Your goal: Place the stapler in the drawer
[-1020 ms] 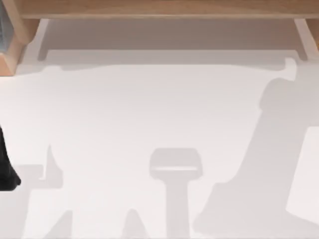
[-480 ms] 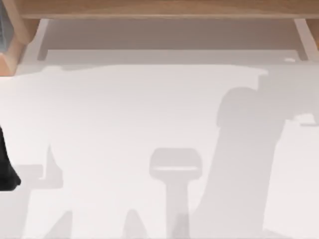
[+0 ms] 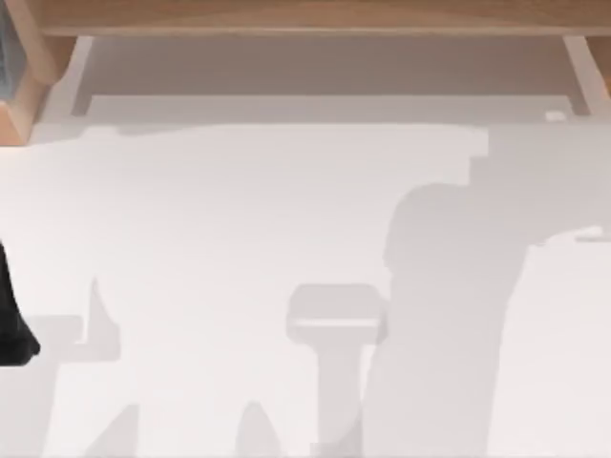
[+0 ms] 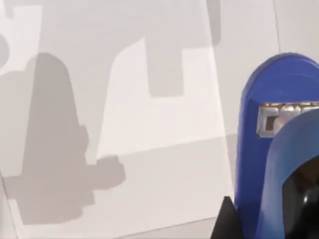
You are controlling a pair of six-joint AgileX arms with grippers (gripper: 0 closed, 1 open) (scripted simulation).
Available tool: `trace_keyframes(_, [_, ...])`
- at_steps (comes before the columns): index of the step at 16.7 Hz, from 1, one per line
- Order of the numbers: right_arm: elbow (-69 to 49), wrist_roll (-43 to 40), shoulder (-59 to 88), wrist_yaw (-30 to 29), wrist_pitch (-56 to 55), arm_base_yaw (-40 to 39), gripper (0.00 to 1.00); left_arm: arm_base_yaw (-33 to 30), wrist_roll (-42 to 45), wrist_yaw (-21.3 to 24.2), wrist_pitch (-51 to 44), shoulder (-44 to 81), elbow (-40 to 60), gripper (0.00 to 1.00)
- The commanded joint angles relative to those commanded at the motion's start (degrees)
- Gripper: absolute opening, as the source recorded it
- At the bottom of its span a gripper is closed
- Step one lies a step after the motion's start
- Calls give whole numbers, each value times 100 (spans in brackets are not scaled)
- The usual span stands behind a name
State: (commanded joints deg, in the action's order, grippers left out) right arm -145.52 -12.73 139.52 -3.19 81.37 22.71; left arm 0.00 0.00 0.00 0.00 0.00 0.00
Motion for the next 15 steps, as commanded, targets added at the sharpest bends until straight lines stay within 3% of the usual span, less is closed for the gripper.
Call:
trace_keyframes(6, [624, -630, 947, 233, -236, -149, 0, 0, 0, 0, 0, 0, 0, 100])
trace_keyframes(11, [677, -667, 982, 233, -226, -134, 0, 0, 0, 0, 0, 0, 0, 100])
trace_keyframes(15, [677, -667, 982, 233, -226, -134, 30, 0, 0, 0, 0, 0, 0, 100])
